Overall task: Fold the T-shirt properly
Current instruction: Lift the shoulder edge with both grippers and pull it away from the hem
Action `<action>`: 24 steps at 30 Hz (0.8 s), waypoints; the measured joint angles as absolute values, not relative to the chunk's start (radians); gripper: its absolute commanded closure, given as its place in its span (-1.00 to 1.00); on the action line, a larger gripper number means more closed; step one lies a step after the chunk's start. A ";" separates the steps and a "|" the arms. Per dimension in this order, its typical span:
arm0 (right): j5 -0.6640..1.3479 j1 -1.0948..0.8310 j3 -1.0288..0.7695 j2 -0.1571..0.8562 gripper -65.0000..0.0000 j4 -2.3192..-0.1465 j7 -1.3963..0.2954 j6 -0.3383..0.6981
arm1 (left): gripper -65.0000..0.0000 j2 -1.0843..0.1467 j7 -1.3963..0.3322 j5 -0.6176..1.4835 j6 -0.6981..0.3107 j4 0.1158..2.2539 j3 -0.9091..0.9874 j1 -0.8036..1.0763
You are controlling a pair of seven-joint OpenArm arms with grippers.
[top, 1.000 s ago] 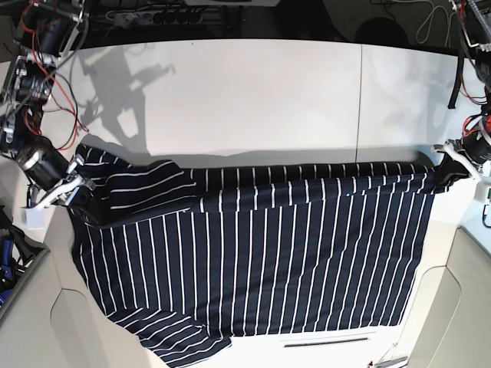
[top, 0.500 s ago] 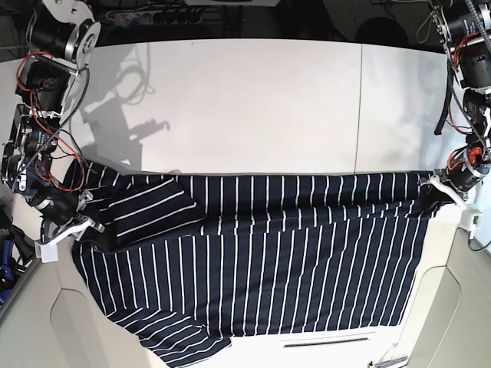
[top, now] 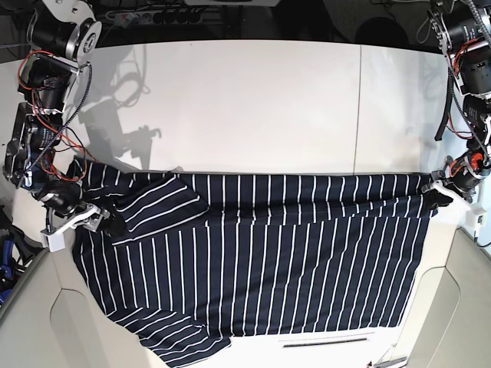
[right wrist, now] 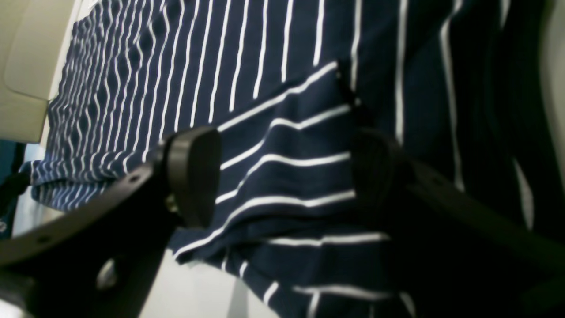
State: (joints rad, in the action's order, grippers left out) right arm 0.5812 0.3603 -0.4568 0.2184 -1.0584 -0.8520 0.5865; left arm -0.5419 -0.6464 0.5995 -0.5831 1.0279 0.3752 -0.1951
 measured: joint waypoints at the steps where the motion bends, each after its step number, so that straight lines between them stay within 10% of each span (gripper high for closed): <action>1: 0.590 0.360 -0.471 0.218 -0.39 -1.063 -0.872 0.586 | 0.27 -0.540 -0.667 0.625 -0.585 1.028 0.392 -0.195; 24: 0.664 0.101 -0.718 0.249 -0.39 -1.213 -0.806 0.580 | -0.35 -0.535 -0.770 0.858 -0.659 1.026 0.612 -0.081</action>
